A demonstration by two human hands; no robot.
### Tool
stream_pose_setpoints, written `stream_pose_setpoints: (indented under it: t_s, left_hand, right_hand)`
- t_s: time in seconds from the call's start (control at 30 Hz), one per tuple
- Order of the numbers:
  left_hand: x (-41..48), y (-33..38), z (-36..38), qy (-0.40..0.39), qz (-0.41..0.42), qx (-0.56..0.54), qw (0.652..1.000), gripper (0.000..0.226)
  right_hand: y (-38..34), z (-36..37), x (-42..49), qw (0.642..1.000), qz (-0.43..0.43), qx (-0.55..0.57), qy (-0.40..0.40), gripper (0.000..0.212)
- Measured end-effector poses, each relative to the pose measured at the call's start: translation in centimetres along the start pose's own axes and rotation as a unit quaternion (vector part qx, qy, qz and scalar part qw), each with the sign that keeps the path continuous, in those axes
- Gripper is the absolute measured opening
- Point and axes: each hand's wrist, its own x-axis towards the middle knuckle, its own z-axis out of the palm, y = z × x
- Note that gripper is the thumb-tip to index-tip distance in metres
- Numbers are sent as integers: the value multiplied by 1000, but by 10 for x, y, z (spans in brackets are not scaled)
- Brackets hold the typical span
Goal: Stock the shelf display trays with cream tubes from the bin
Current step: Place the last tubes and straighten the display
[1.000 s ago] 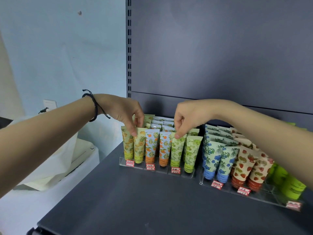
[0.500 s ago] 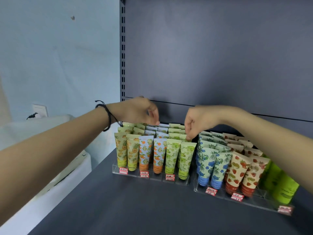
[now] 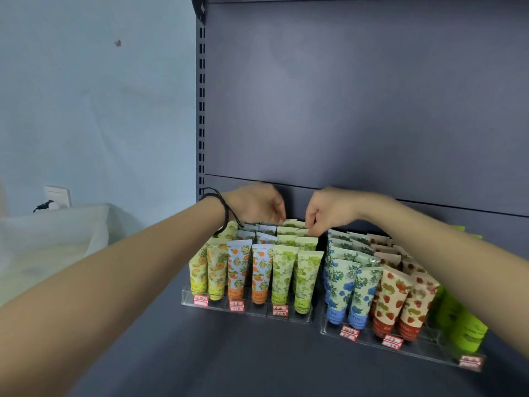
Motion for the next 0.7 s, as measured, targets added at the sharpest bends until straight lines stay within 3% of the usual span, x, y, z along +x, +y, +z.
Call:
stream_pose_setpoints:
  t_s: [0.37, 0.57, 0.7]
  left_hand:
    - [5, 1, 10, -26, -29, 55, 998, 23]
    - [10, 12, 1, 10, 8, -28, 1000, 25]
    - [30, 39, 8, 22, 54, -53, 997, 16]
  right_hand:
    - [4, -3, 3, 1000, 10, 0, -27, 25]
    - [31, -24, -18, 998, 32, 51, 22, 18]
    - [52, -24, -33, 998, 60, 11, -12, 12]
